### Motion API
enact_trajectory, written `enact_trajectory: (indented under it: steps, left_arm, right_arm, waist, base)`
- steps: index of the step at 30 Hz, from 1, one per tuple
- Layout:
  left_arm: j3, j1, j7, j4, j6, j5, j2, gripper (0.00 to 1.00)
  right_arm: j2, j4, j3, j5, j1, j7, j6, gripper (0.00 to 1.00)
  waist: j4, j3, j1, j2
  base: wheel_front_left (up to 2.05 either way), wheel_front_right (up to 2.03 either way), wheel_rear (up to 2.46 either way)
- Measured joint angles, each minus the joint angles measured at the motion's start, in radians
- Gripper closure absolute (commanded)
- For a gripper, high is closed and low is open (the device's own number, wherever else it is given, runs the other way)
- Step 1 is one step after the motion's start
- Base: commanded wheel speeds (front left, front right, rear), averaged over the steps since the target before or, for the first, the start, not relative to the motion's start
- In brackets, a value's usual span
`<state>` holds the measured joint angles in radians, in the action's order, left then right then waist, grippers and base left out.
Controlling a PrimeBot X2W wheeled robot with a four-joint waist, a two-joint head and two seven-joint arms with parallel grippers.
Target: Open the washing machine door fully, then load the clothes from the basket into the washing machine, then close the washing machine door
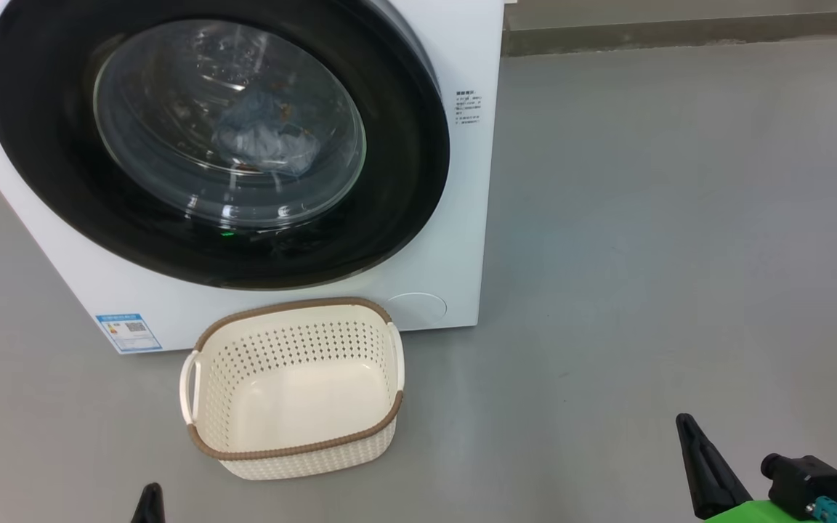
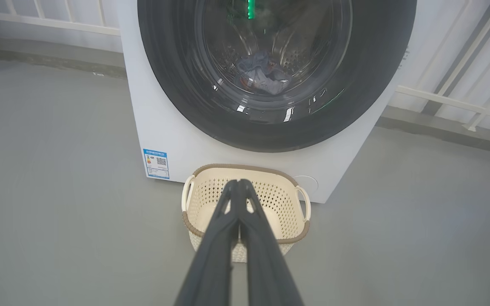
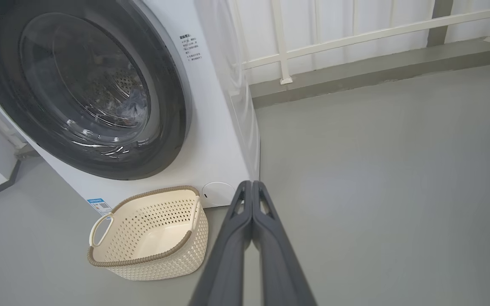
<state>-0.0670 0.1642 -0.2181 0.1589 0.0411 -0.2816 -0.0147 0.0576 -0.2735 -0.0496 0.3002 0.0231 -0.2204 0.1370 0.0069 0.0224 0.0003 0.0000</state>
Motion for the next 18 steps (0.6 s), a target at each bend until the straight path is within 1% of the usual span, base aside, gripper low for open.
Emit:
enact_trajectory:
  steps: [7, 10, 18]
  left_arm:
    - [0.0, -0.001, 0.017, 0.004, 0.009, -0.076, 0.0, 1.0]
    - [0.0, -0.003, 0.025, 0.006, 0.009, -0.104, -0.001, 1.0]
    - [0.0, -0.023, 0.044, 0.013, 0.017, -0.194, -0.001, 1.0]
  right_arm:
    - [-0.001, 0.0, -0.004, 0.081, -0.001, 0.018, 0.0, 1.0]
    - [-0.001, 0.0, -0.006, 0.093, -0.001, 0.026, 0.0, 1.0]
    - [-0.002, 0.0, -0.013, 0.193, -0.002, 0.046, 0.0, 1.0]
  waist:
    - [0.0, -0.002, -0.0001, 0.0]
    - [-0.001, -0.002, -0.0001, 0.0]
    - [-0.001, -0.004, 0.0, 0.0]
  base:
    - [0.0, 0.0, 0.0]
    - [0.0, 0.0, 0.0]
    - [0.0, 0.0, 0.0]
